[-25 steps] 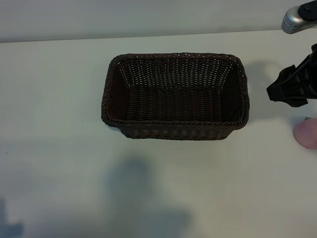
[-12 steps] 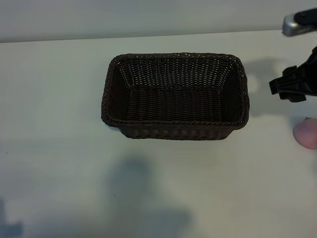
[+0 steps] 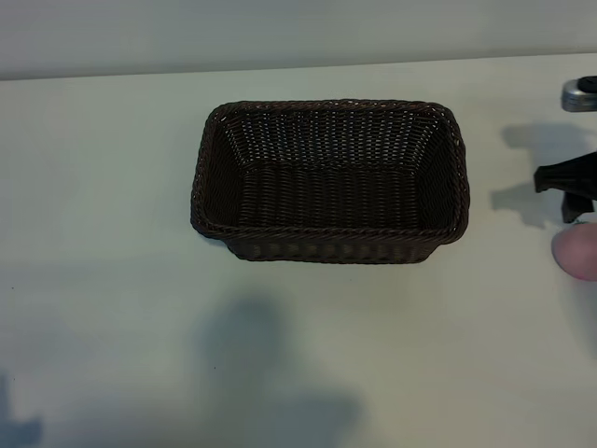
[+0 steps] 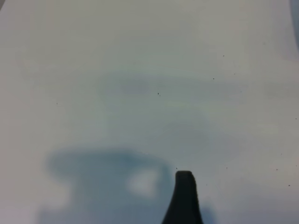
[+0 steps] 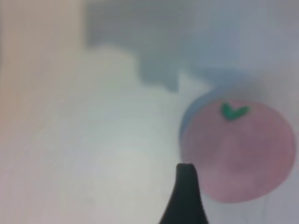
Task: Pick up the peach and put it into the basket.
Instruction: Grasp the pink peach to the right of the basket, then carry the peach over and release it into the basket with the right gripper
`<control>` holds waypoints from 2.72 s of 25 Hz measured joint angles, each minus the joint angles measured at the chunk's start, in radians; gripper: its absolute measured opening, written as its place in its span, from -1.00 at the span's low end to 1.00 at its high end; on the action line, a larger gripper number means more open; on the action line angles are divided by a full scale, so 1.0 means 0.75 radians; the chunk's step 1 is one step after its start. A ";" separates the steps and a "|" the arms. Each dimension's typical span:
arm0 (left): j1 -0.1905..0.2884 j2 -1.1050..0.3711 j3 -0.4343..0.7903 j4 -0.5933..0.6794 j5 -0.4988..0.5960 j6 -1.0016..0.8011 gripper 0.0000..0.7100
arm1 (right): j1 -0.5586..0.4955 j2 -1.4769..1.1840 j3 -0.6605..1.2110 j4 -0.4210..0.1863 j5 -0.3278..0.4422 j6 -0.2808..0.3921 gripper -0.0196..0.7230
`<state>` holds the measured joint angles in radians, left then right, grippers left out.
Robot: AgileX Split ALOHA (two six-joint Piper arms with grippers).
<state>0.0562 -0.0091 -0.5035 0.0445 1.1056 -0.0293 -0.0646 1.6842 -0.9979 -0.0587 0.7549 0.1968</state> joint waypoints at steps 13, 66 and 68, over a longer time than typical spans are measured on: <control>0.000 0.000 0.000 0.000 -0.002 0.000 0.68 | -0.025 0.199 -0.003 0.017 -0.070 -0.001 0.46; -0.011 0.000 0.000 0.000 -0.003 -0.001 0.68 | 0.620 0.280 -0.621 0.282 0.125 -0.173 -0.84; -0.011 0.000 0.000 0.000 -0.003 -0.001 0.68 | 0.620 0.314 -0.624 0.282 0.118 -0.173 -0.84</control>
<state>0.0479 -0.0091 -0.5035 0.0445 1.1036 -0.0303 0.4004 1.9196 -1.4657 0.1525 0.8435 0.0668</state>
